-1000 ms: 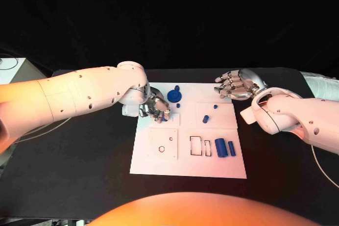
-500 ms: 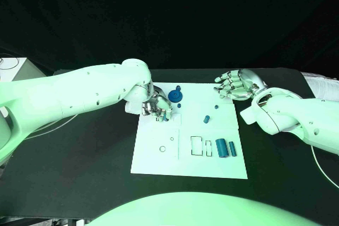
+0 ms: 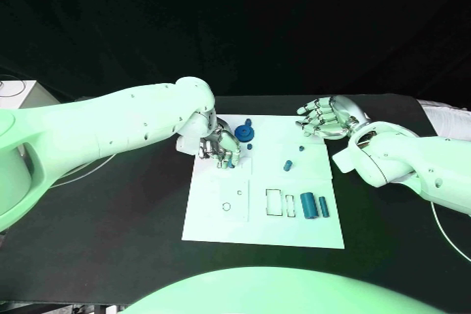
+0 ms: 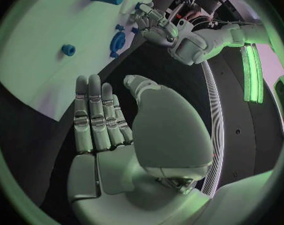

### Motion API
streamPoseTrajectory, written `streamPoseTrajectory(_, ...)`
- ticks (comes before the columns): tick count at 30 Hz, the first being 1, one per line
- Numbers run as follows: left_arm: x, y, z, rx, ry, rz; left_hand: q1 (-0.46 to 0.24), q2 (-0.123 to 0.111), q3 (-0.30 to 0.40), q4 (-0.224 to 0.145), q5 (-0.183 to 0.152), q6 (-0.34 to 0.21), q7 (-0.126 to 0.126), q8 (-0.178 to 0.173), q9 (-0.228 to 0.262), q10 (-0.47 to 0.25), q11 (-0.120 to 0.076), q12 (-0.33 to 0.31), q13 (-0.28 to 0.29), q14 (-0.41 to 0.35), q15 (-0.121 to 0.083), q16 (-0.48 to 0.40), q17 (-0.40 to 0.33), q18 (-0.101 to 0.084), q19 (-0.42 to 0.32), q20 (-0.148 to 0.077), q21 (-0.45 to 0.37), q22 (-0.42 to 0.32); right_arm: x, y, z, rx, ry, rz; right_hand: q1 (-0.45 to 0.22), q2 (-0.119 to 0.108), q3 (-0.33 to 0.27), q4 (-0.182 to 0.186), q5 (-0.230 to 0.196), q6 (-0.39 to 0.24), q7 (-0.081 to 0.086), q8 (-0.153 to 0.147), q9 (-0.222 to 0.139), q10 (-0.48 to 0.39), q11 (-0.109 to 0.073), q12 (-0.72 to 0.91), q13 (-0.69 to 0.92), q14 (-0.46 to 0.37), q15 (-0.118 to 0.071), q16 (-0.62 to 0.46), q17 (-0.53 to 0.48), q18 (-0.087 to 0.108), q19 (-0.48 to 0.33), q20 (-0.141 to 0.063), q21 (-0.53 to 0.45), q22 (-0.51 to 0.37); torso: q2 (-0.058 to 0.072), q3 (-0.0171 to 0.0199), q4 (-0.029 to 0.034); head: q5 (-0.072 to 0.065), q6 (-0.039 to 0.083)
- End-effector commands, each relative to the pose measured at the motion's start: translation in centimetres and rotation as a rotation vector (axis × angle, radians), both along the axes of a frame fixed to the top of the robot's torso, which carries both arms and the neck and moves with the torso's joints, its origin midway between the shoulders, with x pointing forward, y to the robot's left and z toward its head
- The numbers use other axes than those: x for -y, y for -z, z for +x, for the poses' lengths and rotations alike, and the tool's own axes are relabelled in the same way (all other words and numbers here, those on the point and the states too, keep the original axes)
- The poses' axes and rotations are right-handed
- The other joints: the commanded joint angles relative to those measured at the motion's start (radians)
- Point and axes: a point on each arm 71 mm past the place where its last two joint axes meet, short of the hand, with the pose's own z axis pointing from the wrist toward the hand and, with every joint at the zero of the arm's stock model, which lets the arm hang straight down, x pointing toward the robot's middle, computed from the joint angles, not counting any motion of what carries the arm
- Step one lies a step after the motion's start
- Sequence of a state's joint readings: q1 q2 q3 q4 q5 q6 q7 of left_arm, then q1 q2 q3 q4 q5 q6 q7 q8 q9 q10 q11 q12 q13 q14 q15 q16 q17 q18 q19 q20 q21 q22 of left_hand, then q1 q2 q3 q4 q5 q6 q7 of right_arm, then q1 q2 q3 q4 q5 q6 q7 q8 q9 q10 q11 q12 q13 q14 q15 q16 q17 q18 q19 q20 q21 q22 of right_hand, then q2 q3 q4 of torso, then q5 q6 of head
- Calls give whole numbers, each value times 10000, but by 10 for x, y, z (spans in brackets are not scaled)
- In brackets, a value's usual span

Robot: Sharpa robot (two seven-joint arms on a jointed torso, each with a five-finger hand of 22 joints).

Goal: Assemble the parts on the task board

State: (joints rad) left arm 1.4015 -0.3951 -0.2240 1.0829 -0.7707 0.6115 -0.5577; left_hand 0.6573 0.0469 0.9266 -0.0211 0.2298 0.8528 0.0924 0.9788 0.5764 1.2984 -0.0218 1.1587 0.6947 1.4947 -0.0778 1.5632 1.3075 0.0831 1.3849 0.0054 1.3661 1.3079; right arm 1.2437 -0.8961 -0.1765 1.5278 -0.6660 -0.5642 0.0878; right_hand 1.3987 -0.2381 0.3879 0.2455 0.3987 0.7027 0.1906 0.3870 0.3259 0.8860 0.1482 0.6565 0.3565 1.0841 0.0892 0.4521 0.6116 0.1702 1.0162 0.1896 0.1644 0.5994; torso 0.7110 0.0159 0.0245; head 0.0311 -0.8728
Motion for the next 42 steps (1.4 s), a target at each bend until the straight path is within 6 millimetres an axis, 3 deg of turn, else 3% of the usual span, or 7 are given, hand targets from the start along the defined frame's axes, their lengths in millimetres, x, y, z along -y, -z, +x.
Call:
streamPoseTrajectory(1,7,9,-7,-485,458,178,102,206,1404,-1334,3,1025,-986,-62,5,536,-477,36,-5,754,-328,62,2608,-153,40,4,57,324,-2,-1,-1,84,-122,47,-79,10,39,8,55,-63,356,69,-10,-61,7,68,-17,-56,-24,-33,9,88,-39,40,-68,-16,4,-10,-4,-27,2)
streamPoseTrajectory(21,6,7,1,596,-222,97,-202,392,459,-657,-505,1248,-1030,-301,282,692,-503,32,250,761,-344,76,2633,-185,118,5,106,410,-2,-1,-1,74,-183,61,-80,-2,51,-17,69,-74,360,82,-13,-84,12,76,-38,-75,-19,-46,15,88,-47,45,-79,-32,2,-19,10,-64,2)
streamPoseTrajectory(24,5,7,1,636,-199,134,-297,253,135,-538,-554,1289,-1035,-358,351,712,-504,20,290,761,-343,76,2633,-184,117,11,92,401,-2,-1,-1,66,-189,59,-80,-2,52,-18,70,-74,360,83,-13,-85,13,76,-39,-76,-18,-46,16,88,-48,46,-80,-33,2,-19,8,-60,2)
streamPoseTrajectory(28,4,7,0,690,-153,196,-278,-227,-646,-481,-568,1313,-1040,-443,486,716,-507,-28,312,761,-342,76,2633,-180,110,16,61,380,-2,-1,-1,47,-201,56,-85,-8,52,-22,72,-78,362,87,-14,-93,16,78,-45,-84,-15,-51,17,87,-52,48,-85,-38,2,-15,13,-65,2)
streamPoseTrajectory(33,3,8,0,760,-91,282,-48,-646,-1498,-306,-544,1303,-1041,-587,652,707,-506,-77,360,761,-354,76,2633,-176,104,19,26,358,-2,-1,-1,39,-215,55,-88,-10,52,-23,72,-79,363,88,-14,-96,17,78,-47,-89,-13,-54,17,86,-55,49,-87,-40,1,-18,18,-76,2)
streamPoseTrajectory(42,0,8,-1,843,-53,362,33,-879,-1991,-88,-552,1343,-1047,-655,758,712,-512,-100,390,761,-351,76,2633,-179,120,18,30,372,-2,0,-1,28,-237,59,-93,-14,54,-27,74,-85,366,91,-16,-104,20,80,-54,-100,-9,-60,19,85,-61,52,-93,-46,2,-16,12,-71,2)
